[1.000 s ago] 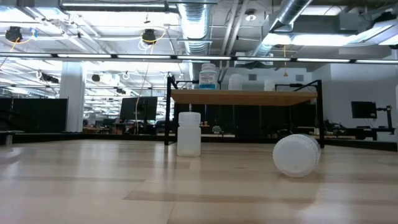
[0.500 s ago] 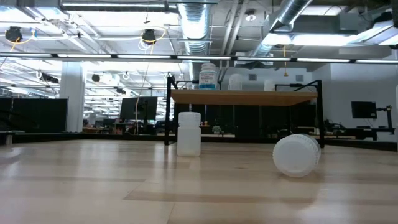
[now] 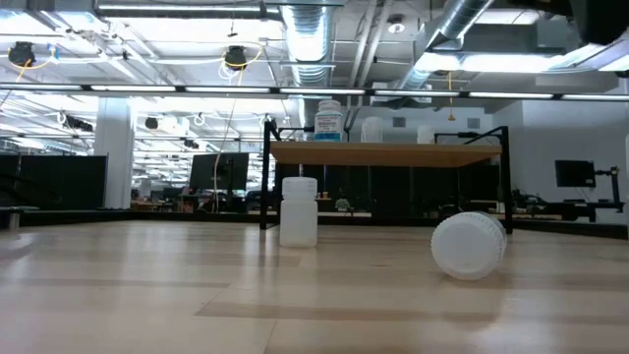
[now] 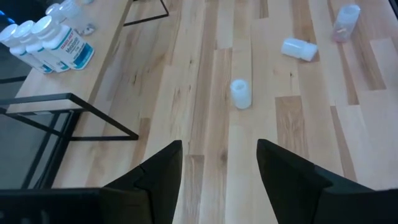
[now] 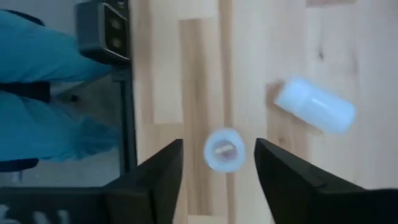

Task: Pick and place medicine bottles onto shelf by color
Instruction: Put the transparent pill bottle on the shelf aligned with the other transparent bottle

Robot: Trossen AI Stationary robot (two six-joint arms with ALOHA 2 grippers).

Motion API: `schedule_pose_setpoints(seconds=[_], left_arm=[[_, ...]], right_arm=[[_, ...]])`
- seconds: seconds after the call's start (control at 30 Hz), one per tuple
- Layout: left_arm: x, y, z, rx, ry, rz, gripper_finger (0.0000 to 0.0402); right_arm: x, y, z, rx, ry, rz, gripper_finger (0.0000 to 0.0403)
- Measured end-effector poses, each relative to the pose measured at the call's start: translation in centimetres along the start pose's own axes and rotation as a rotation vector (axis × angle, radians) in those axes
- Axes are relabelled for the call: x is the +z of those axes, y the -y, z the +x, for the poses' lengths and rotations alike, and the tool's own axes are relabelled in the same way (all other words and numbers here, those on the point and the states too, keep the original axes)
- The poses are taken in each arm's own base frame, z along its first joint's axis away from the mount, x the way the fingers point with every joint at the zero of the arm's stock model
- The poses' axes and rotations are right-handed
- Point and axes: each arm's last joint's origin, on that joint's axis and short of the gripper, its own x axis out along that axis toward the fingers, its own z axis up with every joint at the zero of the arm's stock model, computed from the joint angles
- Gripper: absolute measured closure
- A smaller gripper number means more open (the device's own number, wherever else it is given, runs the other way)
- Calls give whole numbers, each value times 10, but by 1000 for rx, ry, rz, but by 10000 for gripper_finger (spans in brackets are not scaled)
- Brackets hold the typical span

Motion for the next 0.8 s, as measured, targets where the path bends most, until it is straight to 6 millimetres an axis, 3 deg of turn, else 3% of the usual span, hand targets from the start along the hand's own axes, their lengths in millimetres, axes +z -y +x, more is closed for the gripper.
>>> schedule_pose_setpoints(seconds=[0.17,0.6,0.8], left_arm=[[0,0,0,0,0,-2,207],[0,0,0,0,0,-6,207],[0,0,0,0,-1,-11,207]], right_arm=[[-4,-5,-1,5,-3,-29,144],[-5,-6,-1,3,0,-12,145],[-7,-7,18,-23,-24,-40,145]])
